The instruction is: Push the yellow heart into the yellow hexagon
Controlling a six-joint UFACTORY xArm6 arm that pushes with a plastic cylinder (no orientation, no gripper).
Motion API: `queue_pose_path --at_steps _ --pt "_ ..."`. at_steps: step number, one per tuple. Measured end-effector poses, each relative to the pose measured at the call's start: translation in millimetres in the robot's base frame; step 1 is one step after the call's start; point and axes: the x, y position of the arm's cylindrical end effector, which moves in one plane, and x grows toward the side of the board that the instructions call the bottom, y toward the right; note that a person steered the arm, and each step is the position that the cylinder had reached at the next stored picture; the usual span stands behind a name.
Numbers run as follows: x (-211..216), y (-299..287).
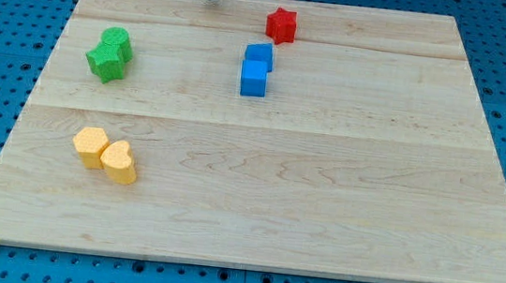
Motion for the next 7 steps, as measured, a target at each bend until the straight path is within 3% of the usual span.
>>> queue_pose_path --at_steps 2,7 --pt "9.2 -55.8" --pt "27.3 -57.1"
